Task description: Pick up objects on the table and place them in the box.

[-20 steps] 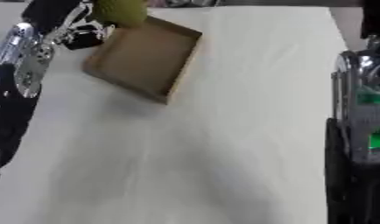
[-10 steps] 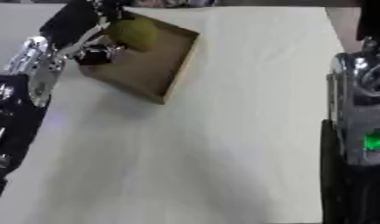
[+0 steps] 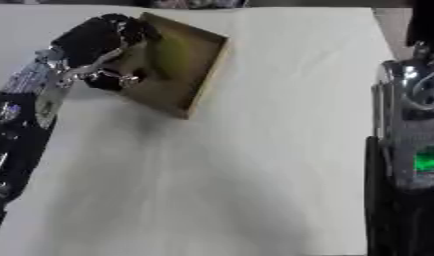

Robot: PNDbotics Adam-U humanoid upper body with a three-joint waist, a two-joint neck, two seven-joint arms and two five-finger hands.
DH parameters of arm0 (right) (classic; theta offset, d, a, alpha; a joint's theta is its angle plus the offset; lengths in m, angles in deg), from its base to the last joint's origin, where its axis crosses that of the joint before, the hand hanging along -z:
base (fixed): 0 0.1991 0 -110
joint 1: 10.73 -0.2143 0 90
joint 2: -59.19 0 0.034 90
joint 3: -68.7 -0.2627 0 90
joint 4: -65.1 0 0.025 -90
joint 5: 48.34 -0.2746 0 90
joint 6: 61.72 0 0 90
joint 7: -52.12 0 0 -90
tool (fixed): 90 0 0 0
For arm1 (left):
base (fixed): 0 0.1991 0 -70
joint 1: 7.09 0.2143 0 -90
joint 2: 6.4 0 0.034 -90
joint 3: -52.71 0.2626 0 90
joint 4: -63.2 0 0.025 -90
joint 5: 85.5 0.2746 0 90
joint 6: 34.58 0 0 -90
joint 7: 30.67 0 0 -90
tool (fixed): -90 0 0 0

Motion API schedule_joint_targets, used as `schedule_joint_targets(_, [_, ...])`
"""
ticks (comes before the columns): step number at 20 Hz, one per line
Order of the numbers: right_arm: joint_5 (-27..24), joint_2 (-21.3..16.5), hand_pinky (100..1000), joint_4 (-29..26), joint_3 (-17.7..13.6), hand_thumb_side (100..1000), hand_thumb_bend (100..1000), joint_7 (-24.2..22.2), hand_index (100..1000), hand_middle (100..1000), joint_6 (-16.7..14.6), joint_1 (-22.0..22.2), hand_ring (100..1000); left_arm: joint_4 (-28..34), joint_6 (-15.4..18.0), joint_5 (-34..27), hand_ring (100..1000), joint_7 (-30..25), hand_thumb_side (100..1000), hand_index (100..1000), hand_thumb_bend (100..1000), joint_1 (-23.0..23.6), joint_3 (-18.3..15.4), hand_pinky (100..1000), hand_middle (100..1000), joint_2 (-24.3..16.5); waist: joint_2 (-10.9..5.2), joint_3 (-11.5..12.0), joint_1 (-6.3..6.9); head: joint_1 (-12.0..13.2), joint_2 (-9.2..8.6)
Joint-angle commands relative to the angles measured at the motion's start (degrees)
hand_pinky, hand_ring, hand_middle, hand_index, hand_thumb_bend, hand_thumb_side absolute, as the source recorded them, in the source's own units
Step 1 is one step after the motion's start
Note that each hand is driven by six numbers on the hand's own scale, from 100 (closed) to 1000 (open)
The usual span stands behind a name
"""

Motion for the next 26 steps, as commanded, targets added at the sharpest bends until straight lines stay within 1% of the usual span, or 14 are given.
schedule_joint_targets(1, [0.1,-0.5,869,-1.2,-0.3,598,100,0.4,744,707,0.1,-0.5,580,1.1,-0.6,0.4,868,-0.1,120,942,301,-0.5,-0.4,875,853,-1.1,-1.48,0.1,0.07,-0.3,0.01])
schedule_joint_targets(4, [0.0,-0.5,870,-1.2,-0.2,598,100,0.5,744,707,0.1,-0.4,580,1.9,-2.0,-0.9,880,1.2,134,957,302,-0.6,-1.0,877,863,-1.2,-1.52,0.2,0.09,-0.3,0.09])
schedule_joint_targets(5, [0.0,-0.5,870,-1.2,-0.2,599,100,0.5,744,707,0.1,-0.4,580,2.4,-2.5,-1.7,876,1.7,133,954,289,-0.7,-1.3,871,858,-1.3,-1.52,0.2,0.08,-0.3,0.09])
schedule_joint_targets(7, [0.0,-0.5,870,-1.2,-0.2,599,100,0.6,744,707,0.1,-0.3,580,3.3,-3.5,-3.7,865,2.3,100,944,229,-0.7,-1.7,855,843,-1.4,-1.53,0.3,0.08,-0.3,0.14])
schedule_joint_targets(8, [0.0,-0.5,870,-1.2,-0.2,599,100,0.7,744,707,0.1,-0.3,580,3.8,-4.2,-5.0,861,2.7,100,941,202,-0.7,-1.9,849,839,-1.5,-1.55,0.3,0.10,-0.4,0.18])
schedule_joint_targets(9, [0.0,-0.5,870,-1.2,-0.2,599,100,0.7,744,707,0.2,-0.3,580,4.6,-4.9,-6.6,850,3.0,100,934,150,-0.6,-2.1,836,827,-1.7,-1.58,0.4,0.13,-0.4,0.21])
schedule_joint_targets(10, [0.0,-0.6,870,-1.2,-0.2,599,100,0.7,744,707,0.2,-0.2,580,5.7,-5.6,-8.3,843,3.4,100,929,119,-0.5,-2.2,828,819,-1.8,-1.60,0.4,0.16,-0.5,0.24])
schedule_joint_targets(11, [0.1,-0.7,869,-1.2,-0.3,599,100,0.8,744,707,0.2,-0.2,581,6.9,-6.4,-10.2,819,3.9,100,912,100,-0.3,-2.3,799,792,-2.0,-1.63,0.5,0.21,-0.7,0.29])
schedule_joint_targets(14, [0.3,-1.1,868,-1.2,-0.4,599,100,0.9,744,707,0.1,-0.3,582,12.7,-9.9,-18.4,794,6.0,100,895,100,0.9,-2.6,771,763,-3.4,-1.77,1.0,0.42,-1.5,0.53])
schedule_joint_targets(17, [0.8,-1.9,866,-1.2,-0.5,598,100,1.0,745,706,0.2,-0.3,583,18.8,-12.9,-28.3,767,8.0,100,867,100,3.1,-3.2,749,733,-6.4,-2.01,1.8,0.71,-2.4,0.86])
schedule_joint_targets(20, [1.2,-2.6,865,-1.2,-0.6,597,100,1.0,745,705,0.4,-0.3,584,22.5,-15.8,-39.2,752,7.8,249,847,100,5.3,-5.0,732,708,-10.6,-2.35,2.7,0.94,-3.2,0.95])
schedule_joint_targets(22, [1.5,-3.0,863,-1.2,-0.6,596,100,1.0,745,705,0.5,-0.3,584,24.5,-17.1,-47.8,745,7.4,348,843,100,6.9,-6.6,721,699,-13.3,-2.56,3.2,1.02,-3.8,0.99])
schedule_joint_targets(24, [1.8,-3.6,861,-1.2,-0.7,595,100,1.0,745,704,0.6,-0.2,584,26.7,-18.2,-56.0,748,6.5,400,846,100,9.0,-8.3,725,701,-16.3,-2.73,3.9,1.15,-4.6,1.05])
schedule_joint_targets(26, [2.2,-4.2,859,-1.2,-0.7,595,100,0.9,745,703,0.8,-0.3,584,29.3,-19.0,-61.4,749,5.9,385,847,100,11.5,-10.0,725,703,-19.0,-2.85,4.6,1.38,-5.4,1.03])
